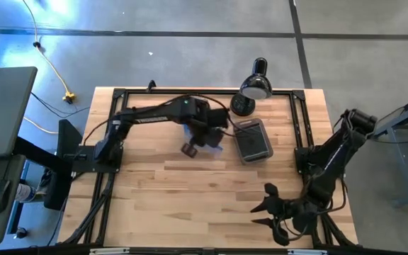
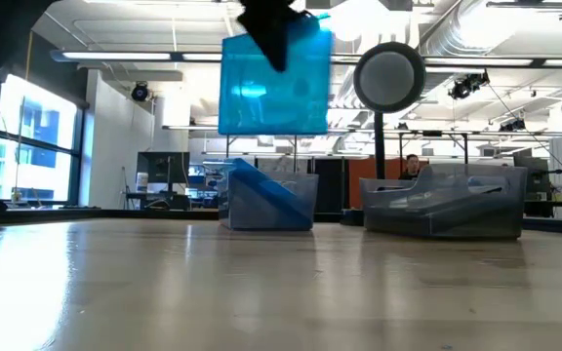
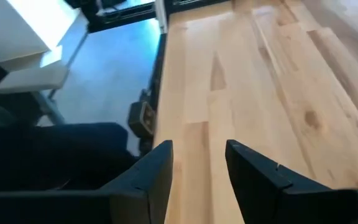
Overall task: Pick & place jewel cases by type
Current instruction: Put the blue CD case into the left black bin
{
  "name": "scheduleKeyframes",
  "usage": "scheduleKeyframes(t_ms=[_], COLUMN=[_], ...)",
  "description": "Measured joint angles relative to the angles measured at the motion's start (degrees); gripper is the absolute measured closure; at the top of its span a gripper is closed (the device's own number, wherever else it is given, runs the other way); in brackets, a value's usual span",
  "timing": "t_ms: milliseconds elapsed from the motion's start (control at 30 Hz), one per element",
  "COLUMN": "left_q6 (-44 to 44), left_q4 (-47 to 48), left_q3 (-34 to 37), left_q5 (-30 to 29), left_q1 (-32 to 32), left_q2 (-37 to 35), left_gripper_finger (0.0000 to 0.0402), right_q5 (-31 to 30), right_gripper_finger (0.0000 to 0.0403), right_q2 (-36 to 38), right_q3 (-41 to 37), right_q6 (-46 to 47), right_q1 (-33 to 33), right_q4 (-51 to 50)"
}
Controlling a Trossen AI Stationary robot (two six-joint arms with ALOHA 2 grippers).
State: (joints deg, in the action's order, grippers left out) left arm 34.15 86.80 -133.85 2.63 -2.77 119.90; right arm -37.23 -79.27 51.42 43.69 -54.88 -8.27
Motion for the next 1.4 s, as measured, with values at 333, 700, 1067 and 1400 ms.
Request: scheduleKeyframes(t_ms=[333, 700, 1067, 1400], left_q6=[24.69, 36.86, 24.51, 21.60], left_q4=[2.91, -14.10, -19.75, -23.27], left_q3=[7.07, 19.88, 23.85, 24.16], left_q5=[-16.76, -25.74, -25.30, -23.71], left_q1=[-6.70, -11.64, -11.11, -10.62], left_q2=[-2.58, -2.54, -2.54, -2.54], left_gripper_finger=[0.0381, 0.0381, 0.0380, 0.0361], right_q5=[-2.14, -2.18, -2.71, -2.49], right_gripper_finger=[0.0258, 0.0258, 0.0258, 0.0258], right_q2=[-3.12, -3.29, -3.29, -3.29], right_q3=[-0.02, -0.02, -0.02, -0.02], right_q6=[0.01, -0.16, -2.42, -1.58], right_q1=[2.82, 4.65, 5.80, 5.78], right_q4=[0.42, 0.35, 0.22, 0.24])
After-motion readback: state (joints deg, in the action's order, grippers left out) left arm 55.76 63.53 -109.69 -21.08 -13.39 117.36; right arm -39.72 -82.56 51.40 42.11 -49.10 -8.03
